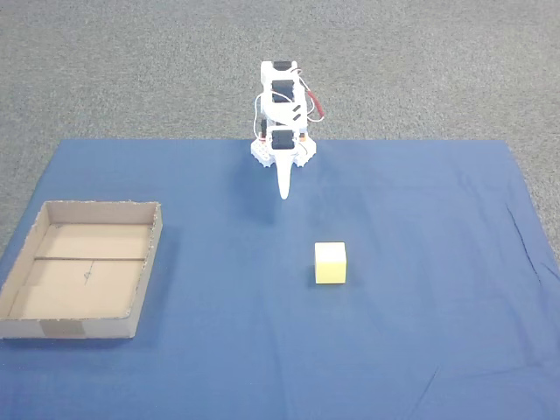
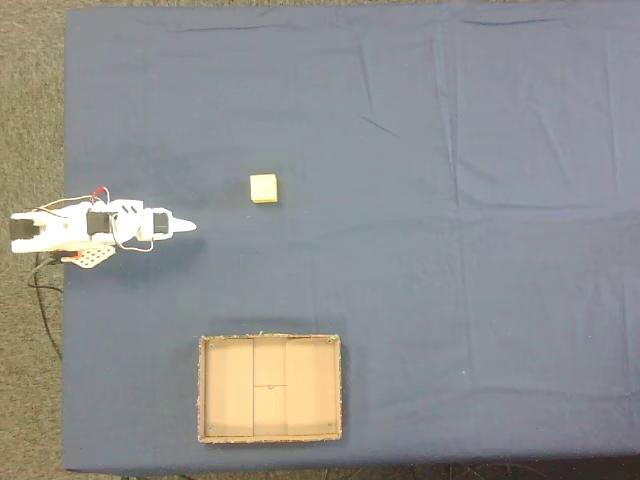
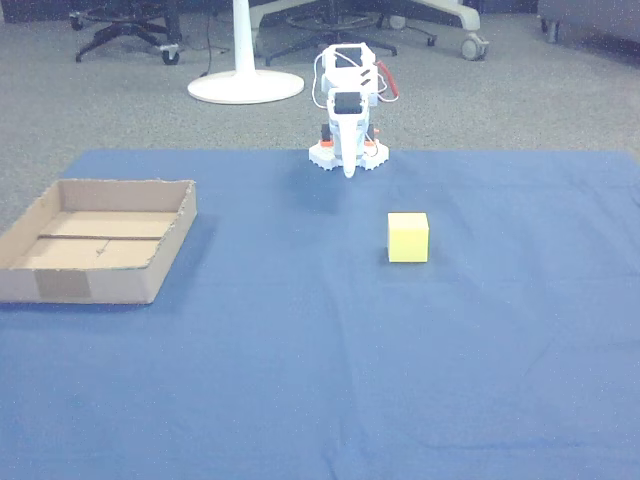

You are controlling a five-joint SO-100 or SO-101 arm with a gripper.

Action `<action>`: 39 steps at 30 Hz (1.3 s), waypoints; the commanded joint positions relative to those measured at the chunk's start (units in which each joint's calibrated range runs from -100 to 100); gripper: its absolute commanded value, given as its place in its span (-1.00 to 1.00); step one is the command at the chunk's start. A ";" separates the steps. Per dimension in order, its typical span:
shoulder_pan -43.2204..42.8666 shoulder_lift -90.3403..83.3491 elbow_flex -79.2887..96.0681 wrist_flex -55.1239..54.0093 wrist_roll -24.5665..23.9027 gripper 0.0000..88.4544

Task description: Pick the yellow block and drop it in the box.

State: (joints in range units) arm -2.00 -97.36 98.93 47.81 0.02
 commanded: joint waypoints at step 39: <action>-8.89 110.74 -105.00 18.71 -3.03 0.03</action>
State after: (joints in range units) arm -10.02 9.21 0.84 66.93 -2.61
